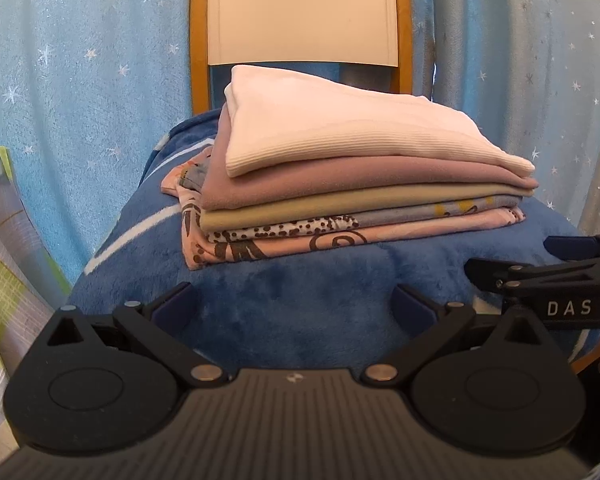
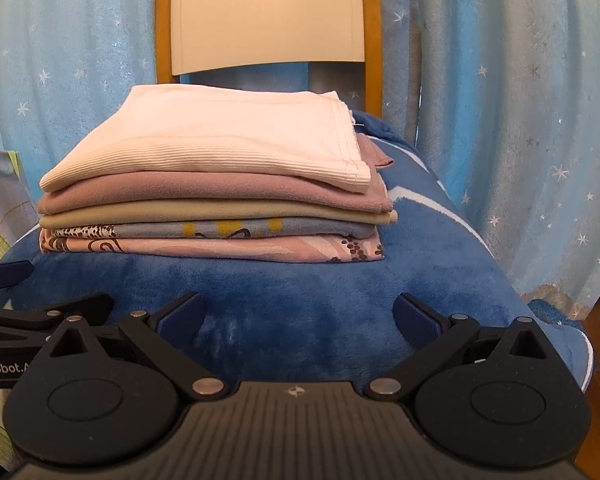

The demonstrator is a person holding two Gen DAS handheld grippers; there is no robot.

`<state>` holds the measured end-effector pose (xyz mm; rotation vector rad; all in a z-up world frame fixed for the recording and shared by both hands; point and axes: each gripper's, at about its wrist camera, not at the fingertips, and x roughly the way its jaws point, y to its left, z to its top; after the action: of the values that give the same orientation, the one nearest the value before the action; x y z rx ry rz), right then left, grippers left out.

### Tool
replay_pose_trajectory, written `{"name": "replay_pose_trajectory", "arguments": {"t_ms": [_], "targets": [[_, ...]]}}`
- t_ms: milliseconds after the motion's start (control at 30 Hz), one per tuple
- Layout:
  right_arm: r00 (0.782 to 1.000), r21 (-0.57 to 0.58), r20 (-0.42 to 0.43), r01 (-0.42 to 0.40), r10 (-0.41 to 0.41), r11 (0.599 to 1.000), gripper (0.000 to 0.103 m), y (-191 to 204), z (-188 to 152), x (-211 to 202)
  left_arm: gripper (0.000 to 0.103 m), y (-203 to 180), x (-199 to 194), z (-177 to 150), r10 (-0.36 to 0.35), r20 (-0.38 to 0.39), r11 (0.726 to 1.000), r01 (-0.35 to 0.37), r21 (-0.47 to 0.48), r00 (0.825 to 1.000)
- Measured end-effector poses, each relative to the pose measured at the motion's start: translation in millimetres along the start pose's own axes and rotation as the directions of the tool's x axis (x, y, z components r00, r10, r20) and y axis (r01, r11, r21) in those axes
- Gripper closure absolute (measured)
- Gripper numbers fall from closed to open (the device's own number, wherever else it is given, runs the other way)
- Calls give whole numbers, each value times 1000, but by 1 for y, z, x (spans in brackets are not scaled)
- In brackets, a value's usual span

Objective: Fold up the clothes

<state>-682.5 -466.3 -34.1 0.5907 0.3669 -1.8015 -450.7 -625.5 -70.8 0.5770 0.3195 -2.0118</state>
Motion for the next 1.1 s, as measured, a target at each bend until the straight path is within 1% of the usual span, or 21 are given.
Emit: {"name": "replay_pose_trajectory", "arguments": {"t_ms": [100, 233, 1100], "targets": [[1000, -1, -1, 0, 0, 1000, 0, 0, 0, 0, 0, 1, 1, 1, -4, -9, 1000, 4, -2, 1000], [1000, -3, -2, 1, -1, 1000, 0, 0, 0, -1, 0, 0, 1, -1, -3, 3, 1000, 3, -2, 1000], [1000, -7, 2, 4, -4, 1000, 0, 1, 1, 0, 0, 1, 1, -2, -7, 13, 1000, 7, -7, 1000]]}}
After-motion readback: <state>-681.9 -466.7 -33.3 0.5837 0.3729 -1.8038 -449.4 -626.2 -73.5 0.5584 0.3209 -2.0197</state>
